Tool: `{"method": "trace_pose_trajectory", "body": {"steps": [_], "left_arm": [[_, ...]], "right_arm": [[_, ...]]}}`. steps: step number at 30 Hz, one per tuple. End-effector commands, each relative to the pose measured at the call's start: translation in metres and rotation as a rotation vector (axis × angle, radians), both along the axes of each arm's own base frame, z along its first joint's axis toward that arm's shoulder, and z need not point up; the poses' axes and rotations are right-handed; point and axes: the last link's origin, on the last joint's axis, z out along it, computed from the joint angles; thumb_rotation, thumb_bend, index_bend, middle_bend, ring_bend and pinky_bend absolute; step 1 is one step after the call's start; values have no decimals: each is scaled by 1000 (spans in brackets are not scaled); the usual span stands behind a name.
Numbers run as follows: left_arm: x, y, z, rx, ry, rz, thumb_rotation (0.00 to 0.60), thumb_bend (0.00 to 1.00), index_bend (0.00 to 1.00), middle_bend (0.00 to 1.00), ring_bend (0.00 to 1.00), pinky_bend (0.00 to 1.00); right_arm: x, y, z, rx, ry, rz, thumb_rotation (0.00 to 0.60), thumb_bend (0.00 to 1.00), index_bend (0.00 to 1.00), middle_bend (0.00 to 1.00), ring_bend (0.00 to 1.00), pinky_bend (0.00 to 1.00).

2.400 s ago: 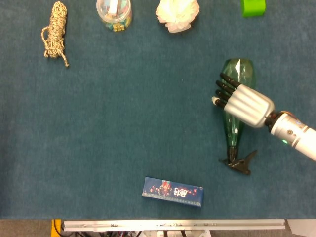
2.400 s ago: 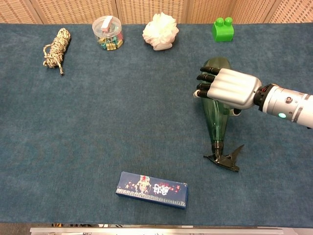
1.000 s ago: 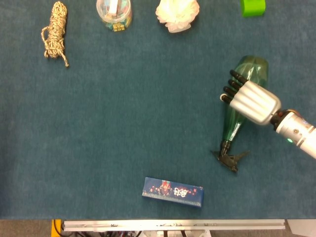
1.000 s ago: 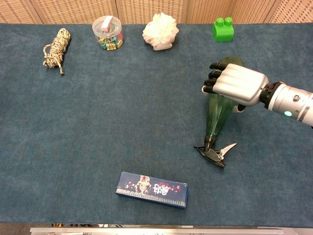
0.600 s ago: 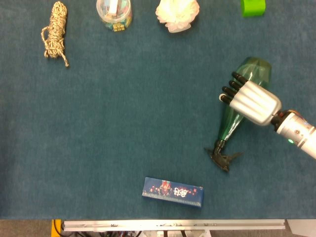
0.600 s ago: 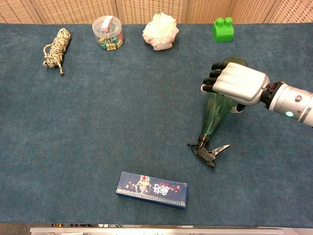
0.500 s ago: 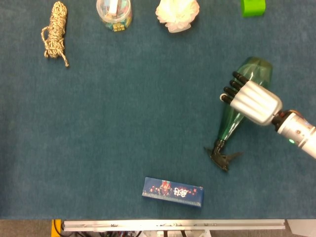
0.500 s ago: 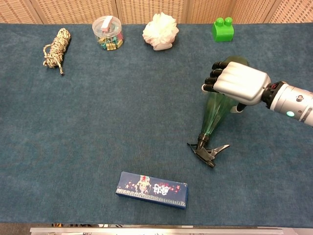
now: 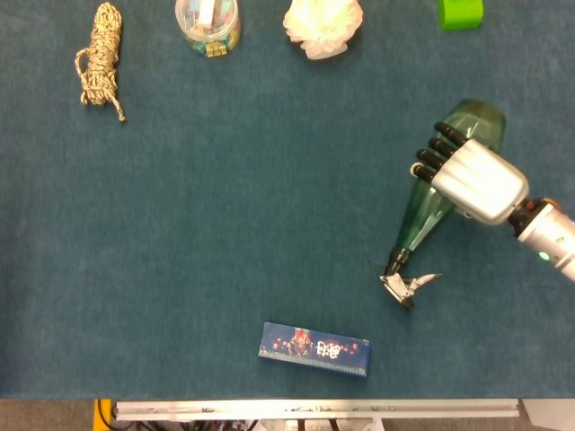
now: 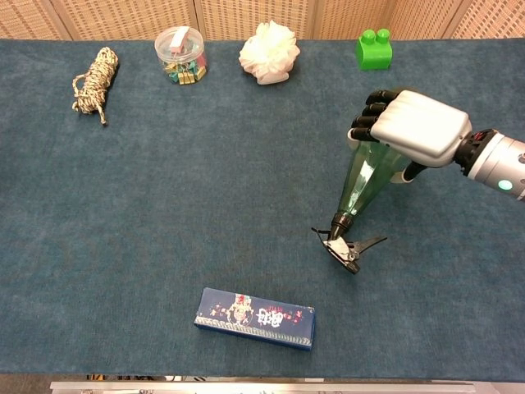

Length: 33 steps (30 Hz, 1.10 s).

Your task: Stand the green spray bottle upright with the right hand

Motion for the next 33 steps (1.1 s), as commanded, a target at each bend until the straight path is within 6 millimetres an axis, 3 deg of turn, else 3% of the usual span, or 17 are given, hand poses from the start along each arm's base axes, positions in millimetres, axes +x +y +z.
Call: {"method": "trace_pose_trajectory", "body": {"steps": [1,18,33], "left_arm": [[0,0,0,0,0,0,600,0,134,175,56,190],[2,0,-2,-11,7,-11,600,0,134,175,56,190],[2,0,-2,-13,5,-12,600,0,134,176,56,190]], "right_arm": [[-3,0,6,-5,-70,-42,600,0,414,517,367,193],[-26,4,27,60,-488,-306,600,0,414,517,367,193],[-25,17,30,285,-922,-435,600,0,414,517,367,193]]}}
